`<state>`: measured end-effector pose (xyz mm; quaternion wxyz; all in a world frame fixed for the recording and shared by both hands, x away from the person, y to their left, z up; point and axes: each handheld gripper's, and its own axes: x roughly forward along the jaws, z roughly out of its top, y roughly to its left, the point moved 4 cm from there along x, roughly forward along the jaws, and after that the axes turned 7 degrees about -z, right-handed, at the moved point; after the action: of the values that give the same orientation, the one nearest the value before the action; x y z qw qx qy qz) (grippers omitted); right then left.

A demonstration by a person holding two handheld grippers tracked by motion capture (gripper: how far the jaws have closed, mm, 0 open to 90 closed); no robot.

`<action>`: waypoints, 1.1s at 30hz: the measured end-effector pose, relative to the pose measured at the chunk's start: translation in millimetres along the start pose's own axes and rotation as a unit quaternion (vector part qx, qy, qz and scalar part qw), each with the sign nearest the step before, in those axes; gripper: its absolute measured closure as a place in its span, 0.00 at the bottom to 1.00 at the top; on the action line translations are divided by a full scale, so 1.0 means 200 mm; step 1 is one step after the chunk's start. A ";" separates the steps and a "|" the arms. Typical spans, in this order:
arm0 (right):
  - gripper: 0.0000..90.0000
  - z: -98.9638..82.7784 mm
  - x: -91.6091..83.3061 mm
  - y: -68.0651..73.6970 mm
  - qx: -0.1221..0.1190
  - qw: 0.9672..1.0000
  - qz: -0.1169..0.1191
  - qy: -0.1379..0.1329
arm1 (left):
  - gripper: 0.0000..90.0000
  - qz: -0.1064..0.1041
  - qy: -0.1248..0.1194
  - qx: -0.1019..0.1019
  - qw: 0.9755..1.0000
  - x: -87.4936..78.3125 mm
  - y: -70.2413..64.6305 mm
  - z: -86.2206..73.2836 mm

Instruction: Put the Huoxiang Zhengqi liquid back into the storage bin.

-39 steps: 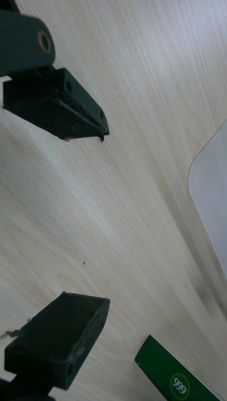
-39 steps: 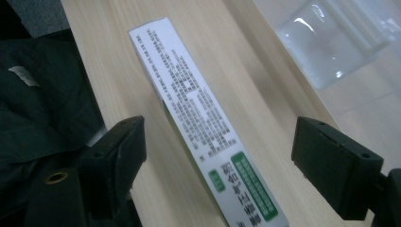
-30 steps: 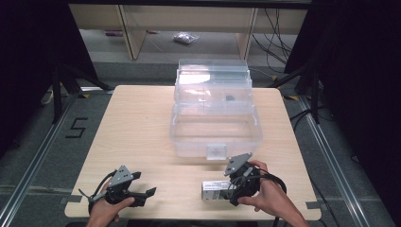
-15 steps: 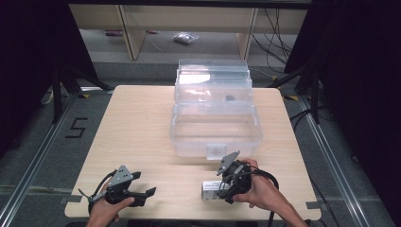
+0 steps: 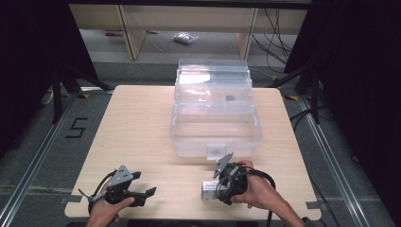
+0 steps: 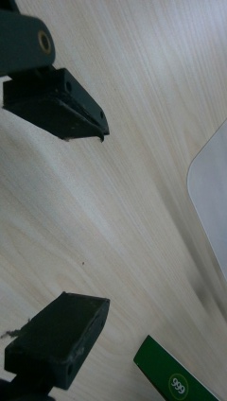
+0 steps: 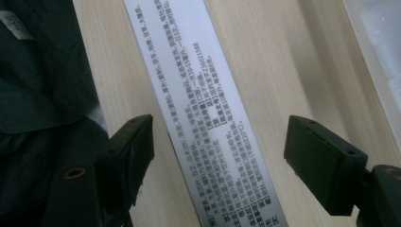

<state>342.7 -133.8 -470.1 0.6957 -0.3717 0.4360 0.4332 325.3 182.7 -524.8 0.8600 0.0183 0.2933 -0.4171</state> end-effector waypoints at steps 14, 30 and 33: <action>0.39 -0.01 0.04 -0.01 -0.006 0.999 0.015 0.031 | 0.16 -0.001 0.000 0.000 1.000 0.00 0.00 0.00; 0.54 -0.02 0.05 -0.01 -0.024 0.997 0.011 0.069 | 0.16 0.000 -0.001 0.000 1.000 0.00 0.00 0.00; 0.56 -0.01 0.05 -0.01 -0.044 0.996 0.015 0.077 | 0.16 0.002 0.004 0.003 1.000 -0.01 0.00 0.00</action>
<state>346.6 -133.3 -480.7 0.6366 -0.4278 0.4744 0.4320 325.2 184.0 -524.0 0.8598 0.0228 0.2952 -0.4160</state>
